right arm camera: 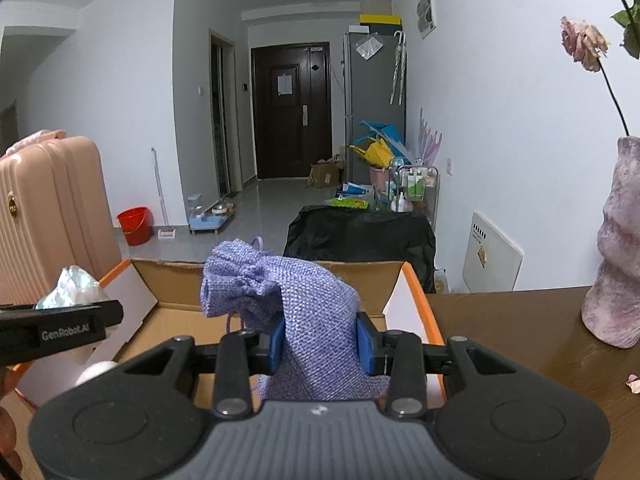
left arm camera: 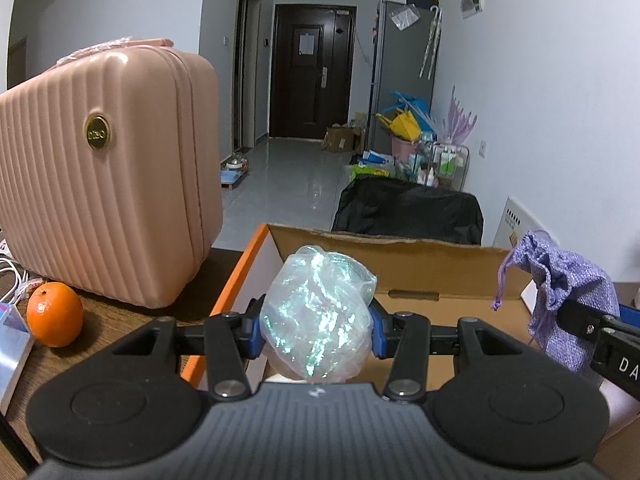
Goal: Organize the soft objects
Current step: 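Carry the purple bag over the box with the right tool while the left carries the plastic bag, then open the right tool to drop the purple bag in the box while the left drops the plastic bag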
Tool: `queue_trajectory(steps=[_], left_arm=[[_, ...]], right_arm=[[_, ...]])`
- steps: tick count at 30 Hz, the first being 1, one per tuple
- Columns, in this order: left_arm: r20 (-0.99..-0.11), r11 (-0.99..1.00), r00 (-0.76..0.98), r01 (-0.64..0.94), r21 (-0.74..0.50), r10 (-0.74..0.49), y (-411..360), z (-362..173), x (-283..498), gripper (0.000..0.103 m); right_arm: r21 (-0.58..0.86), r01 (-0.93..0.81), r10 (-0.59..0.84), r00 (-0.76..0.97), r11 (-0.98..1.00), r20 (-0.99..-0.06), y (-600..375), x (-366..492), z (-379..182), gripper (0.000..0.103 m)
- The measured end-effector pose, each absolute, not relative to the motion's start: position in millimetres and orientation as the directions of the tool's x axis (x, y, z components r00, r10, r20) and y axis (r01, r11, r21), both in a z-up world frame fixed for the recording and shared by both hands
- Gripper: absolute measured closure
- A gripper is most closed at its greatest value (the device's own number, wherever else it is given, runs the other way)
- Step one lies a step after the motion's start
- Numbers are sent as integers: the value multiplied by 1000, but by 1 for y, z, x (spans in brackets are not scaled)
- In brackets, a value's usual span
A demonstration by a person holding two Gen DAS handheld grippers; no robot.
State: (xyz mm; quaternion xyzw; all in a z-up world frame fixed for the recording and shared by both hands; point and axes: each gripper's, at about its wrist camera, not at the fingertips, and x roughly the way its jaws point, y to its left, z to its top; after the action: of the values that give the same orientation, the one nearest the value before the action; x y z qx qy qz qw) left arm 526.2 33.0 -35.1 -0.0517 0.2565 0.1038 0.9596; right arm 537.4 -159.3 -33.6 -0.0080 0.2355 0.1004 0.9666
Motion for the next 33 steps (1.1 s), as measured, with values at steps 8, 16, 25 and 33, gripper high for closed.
queue_trajectory(steps=[8, 16, 25, 33], left_arm=[[-550, 977, 816, -215, -2, 178, 28, -48, 535, 55], [-538, 976, 823, -217, 0, 183, 30, -46, 532, 42], [-530, 963, 815, -267, 18, 236, 31, -45, 530, 6], [-521, 957, 815, -288, 15, 254, 33, -43, 529, 0]], right_arm=[[8, -206, 184, 853, 978, -489, -152, 542, -42, 68], [-11, -198, 166, 851, 980, -499, -153, 547, -44, 56], [-9, -158, 133, 863, 987, -487, -160, 547, -46, 17], [-8, -138, 118, 872, 990, -475, -164, 545, -45, 7]])
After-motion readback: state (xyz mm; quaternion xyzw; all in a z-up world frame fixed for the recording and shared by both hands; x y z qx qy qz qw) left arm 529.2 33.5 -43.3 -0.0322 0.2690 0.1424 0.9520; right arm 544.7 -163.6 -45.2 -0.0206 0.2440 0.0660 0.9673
